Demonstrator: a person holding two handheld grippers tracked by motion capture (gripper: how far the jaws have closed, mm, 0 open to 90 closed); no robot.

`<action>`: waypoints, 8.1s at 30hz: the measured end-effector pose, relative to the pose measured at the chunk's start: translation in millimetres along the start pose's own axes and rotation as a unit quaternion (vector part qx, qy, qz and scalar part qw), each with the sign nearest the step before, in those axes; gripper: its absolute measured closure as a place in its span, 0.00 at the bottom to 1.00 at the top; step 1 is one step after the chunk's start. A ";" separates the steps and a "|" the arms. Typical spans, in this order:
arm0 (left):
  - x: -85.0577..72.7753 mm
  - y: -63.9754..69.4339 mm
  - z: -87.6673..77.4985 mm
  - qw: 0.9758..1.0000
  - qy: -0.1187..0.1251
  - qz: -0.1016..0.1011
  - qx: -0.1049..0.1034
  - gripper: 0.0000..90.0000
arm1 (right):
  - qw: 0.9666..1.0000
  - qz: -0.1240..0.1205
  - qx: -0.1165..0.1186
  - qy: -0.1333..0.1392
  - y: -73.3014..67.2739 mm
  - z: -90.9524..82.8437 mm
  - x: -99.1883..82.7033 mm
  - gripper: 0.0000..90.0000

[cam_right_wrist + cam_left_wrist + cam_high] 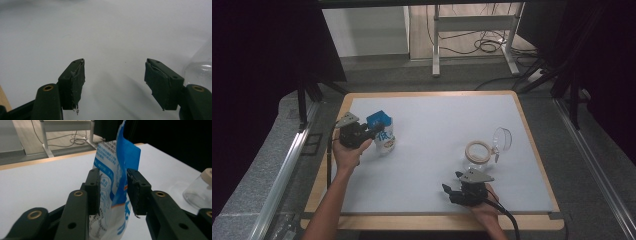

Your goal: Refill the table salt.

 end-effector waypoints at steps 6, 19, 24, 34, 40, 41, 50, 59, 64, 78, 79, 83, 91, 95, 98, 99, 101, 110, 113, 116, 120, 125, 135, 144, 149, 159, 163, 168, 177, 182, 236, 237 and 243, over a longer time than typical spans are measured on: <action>3.0 1.3 0.8 1.000 -0.009 0.012 0.000 0.90 | 1.000 -0.001 0.000 -0.001 -0.1 0.2 -0.5 0.37; 3.1 3.9 1.7 1.000 -0.009 0.024 0.001 1.00 | 1.000 -0.001 -0.002 0.000 0.4 -0.3 -0.1 0.37; 6.1 5.7 4.0 1.000 0.001 0.019 -0.001 1.00 | 1.000 -0.002 -0.003 0.003 1.0 -0.2 0.4 0.37; 19.4 13.3 3.1 1.000 0.014 0.010 -0.021 1.00 | 1.000 -0.002 -0.004 0.009 1.4 -1.1 1.9 0.37; 27.1 23.5 -0.4 0.999 0.009 0.019 -0.030 1.00 | 1.000 -0.003 -0.005 0.010 0.8 -1.5 2.4 0.37; 27.1 23.5 -0.4 0.999 0.009 0.019 -0.030 1.00 | 1.000 -0.003 -0.004 0.012 0.4 -1.3 2.8 0.37; 28.2 43.6 -0.9 0.998 0.004 0.025 -0.058 1.00 | 1.000 -0.009 0.002 0.023 -1.9 -2.1 5.5 0.37; 30.4 68.3 1.7 0.996 -0.001 0.038 -0.084 1.00 | 1.000 -0.015 0.006 0.026 -7.6 0.4 7.0 0.37; 30.5 78.0 4.5 0.995 -0.002 0.039 -0.096 1.00 | 0.999 -0.016 0.004 0.027 -9.0 1.7 8.5 0.37; 34.5 100.1 8.7 0.992 -0.003 0.045 -0.116 1.00 | 0.999 -0.021 -0.001 0.026 -12.4 5.5 10.6 0.37; 34.7 103.4 9.9 0.992 -0.005 0.048 -0.118 1.00 | 0.999 -0.020 -0.001 0.027 -12.4 5.6 10.8 0.37; 35.7 108.6 11.8 0.991 -0.006 0.051 -0.123 1.00 | 1.000 -0.018 -0.007 0.025 -12.1 4.1 12.8 0.37; 40.7 123.3 16.7 0.989 -0.008 0.057 -0.136 1.00 | 0.999 -0.018 -0.010 0.036 -11.1 3.3 21.3 0.37; 44.7 130.1 16.6 0.988 -0.004 0.057 -0.142 1.00 | 0.999 -0.017 -0.009 0.030 -14.8 7.9 22.6 0.37; 46.3 136.7 16.1 0.987 -0.005 0.059 -0.148 1.00 | 0.999 -0.024 -0.012 0.029 -18.3 12.3 24.9 0.37; 46.3 136.7 16.1 0.987 -0.005 0.059 -0.148 1.00 | 0.999 -0.024 -0.012 0.029 -18.3 12.3 24.9 0.37; 46.9 141.0 14.7 0.987 -0.005 0.062 -0.150 1.00 | 0.999 -0.023 -0.014 0.026 -20.0 15.3 26.6 0.37; 51.7 156.9 6.9 0.984 0.002 0.064 -0.168 1.00 | 0.998 -0.037 -0.037 0.023 -30.1 36.3 33.8 0.31; 52.6 160.6 6.6 0.983 0.005 0.060 -0.174 1.00 | 0.998 -0.039 -0.044 0.023 -29.7 38.9 35.5 0.30; 53.2 165.3 6.4 0.982 0.007 0.061 -0.180 1.00 | 0.998 -0.028 -0.056 0.027 -27.4 43.0 39.4 0.30; 53.2 171.6 6.5 0.980 0.004 0.064 -0.186 1.00 | 0.996 -0.030 -0.080 0.032 -25.0 46.8 43.5 0.30; 53.3 177.1 7.8 0.979 0.002 0.068 -0.191 1.00 | 0.994 -0.043 -0.095 0.042 -21.7 47.7 45.6 0.30; 56.5 188.2 11.3 0.977 0.003 0.068 -0.204 1.00 | 0.992 -0.064 -0.086 0.066 -19.7 42.8 50.5 0.35; 56.1 191.6 23.3 0.976 -0.010 0.067 -0.207 1.00 | 0.992 -0.092 -0.064 0.065 -27.6 38.6 46.7 0.44; 55.7 192.1 28.0 0.975 -0.013 0.060 -0.214 1.00 | 0.993 -0.085 -0.055 0.064 -29.1 36.5 44.3 0.44; 56.0 202.2 44.6 0.973 -0.025 0.059 -0.223 1.00 | 0.995 -0.064 -0.046 0.061 -25.0 28.3 38.1 0.47; 55.5 204.8 48.8 0.972 -0.029 0.057 -0.227 1.00 | 0.996 -0.056 -0.043 0.058 -23.5 26.8 35.8 0.49; 54.8 209.0 57.5 0.971 -0.036 0.054 -0.232 1.00 | 0.997 -0.042 -0.037 0.056 -21.6 24.8 32.3 0.50; 55.7 216.3 66.2 0.970 -0.042 0.057 -0.234 1.00 | 0.998 -0.027 -0.029 0.058 -19.7 22.9 31.1 0.51; 58.5 221.1 73.5 0.969 -0.045 0.057 -0.237 1.00 | 0.997 -0.019 -0.030 0.063 -16.2 20.3 31.0 0.51; 62.3 240.6 121.2 0.958 -0.120 0.099 -0.241 1.00 | 0.994 0.057 0.006 0.091 -14.4 14.4 40.1 0.51; 62.4 240.9 121.7 0.958 -0.121 0.101 -0.239 1.00 | 0.994 0.063 0.010 0.094 -15.2 14.1 40.9 0.51; 64.3 242.2 124.2 0.958 -0.124 0.104 -0.237 1.00 | 0.992 0.074 0.018 0.100 -16.4 11.9 44.0 0.51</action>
Point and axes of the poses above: each handheld gripper's, and its own axes: z roughly forward along the jaws, x roughly out of its top, y roughly to its right, the point moved 9 cm from there along z, roughly forward along the jaws, and after that the axes turned 5 degrees about z, right-handed, at the moved point
